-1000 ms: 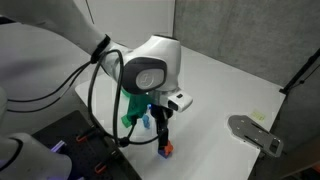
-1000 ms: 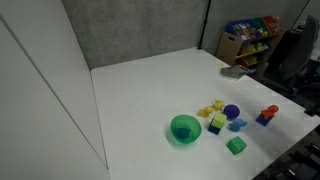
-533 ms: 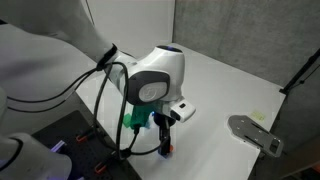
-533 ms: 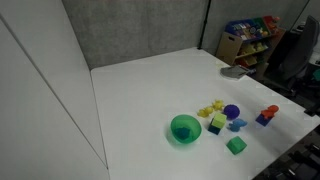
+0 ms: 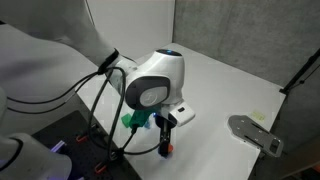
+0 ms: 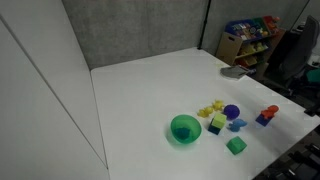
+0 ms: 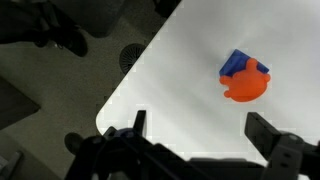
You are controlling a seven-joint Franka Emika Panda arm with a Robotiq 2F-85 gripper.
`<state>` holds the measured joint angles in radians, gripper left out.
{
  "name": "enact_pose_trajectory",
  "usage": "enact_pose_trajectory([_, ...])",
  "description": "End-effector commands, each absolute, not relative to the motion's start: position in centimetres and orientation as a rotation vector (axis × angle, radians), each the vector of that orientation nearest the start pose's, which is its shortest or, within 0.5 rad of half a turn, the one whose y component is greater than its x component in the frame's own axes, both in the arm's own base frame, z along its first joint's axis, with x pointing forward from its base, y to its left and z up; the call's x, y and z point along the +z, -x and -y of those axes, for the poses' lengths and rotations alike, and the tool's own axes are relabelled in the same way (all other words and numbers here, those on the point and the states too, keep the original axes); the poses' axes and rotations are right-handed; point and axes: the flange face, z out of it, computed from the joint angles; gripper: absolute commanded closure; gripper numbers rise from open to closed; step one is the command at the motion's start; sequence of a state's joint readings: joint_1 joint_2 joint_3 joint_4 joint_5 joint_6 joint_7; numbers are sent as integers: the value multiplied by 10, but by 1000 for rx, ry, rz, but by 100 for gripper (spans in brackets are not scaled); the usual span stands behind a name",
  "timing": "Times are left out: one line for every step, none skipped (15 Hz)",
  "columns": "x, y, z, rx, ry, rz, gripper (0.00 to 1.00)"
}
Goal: Put the orange toy in the green bowl
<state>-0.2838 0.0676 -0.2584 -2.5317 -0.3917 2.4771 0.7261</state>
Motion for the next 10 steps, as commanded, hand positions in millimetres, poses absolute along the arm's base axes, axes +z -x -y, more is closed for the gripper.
enact_pose_trajectory([230,-380,231,114,2864,-1738,0])
enact_pose_trajectory([227,-380,232,102,2816,-1791,0])
enact_pose_trajectory([223,-378,232,91,2767,-1836,0])
enact_pose_trajectory([219,-377,233,69,2733,-1875,0])
enact_pose_trajectory([214,-375,234,65,2693,-1916,0])
enact_pose_trajectory([208,-373,236,58,2655,-1959,0])
enact_pose_trajectory([203,-371,237,53,2625,-1993,0])
enact_pose_trajectory([197,-369,239,49,2591,-2026,0])
enact_pose_trajectory([191,-367,239,49,2558,-2047,0])
enact_pose_trajectory([186,-366,239,43,2527,-2063,0])
